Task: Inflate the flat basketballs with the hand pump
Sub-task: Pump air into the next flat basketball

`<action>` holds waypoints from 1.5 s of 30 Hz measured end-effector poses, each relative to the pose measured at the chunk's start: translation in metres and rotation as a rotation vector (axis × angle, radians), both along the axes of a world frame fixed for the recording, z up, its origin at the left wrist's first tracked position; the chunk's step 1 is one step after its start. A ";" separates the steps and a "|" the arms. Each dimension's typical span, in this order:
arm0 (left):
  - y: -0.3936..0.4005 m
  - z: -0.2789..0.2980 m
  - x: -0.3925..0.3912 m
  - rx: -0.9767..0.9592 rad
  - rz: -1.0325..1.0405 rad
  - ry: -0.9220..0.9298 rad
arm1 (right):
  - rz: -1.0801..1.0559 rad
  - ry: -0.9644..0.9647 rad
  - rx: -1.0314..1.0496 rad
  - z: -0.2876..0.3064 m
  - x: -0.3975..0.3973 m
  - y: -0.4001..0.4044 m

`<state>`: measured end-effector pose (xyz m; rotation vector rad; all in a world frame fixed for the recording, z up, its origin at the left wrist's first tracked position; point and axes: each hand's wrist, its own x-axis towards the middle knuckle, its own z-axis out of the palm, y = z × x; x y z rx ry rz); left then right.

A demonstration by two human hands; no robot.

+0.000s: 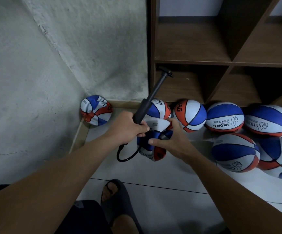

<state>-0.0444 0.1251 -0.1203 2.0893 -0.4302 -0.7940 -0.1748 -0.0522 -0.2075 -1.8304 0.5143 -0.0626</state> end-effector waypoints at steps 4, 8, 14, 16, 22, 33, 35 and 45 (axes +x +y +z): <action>-0.003 0.003 0.000 0.008 -0.031 -0.037 | -0.011 -0.007 -0.040 0.007 -0.001 0.005; -0.005 0.005 0.001 0.030 -0.054 -0.054 | -0.002 -0.016 -0.090 0.014 -0.001 0.009; -0.002 0.005 0.003 0.057 -0.032 0.059 | -0.040 -0.016 -0.226 0.011 -0.001 0.012; 0.000 0.006 0.003 0.058 -0.036 0.086 | -0.045 -0.008 -0.243 0.009 0.000 0.011; 0.009 -0.007 0.008 0.073 -0.127 0.022 | -0.012 0.122 -0.290 -0.007 -0.003 0.008; 0.016 -0.050 -0.016 0.144 -0.180 0.087 | -0.028 0.488 -0.343 -0.078 -0.045 0.003; 0.014 -0.054 -0.020 0.169 -0.229 0.040 | -0.006 0.502 -0.366 -0.088 -0.054 0.002; 0.017 -0.068 -0.008 0.398 -0.412 -0.300 | -0.354 0.361 0.030 -0.056 -0.045 -0.026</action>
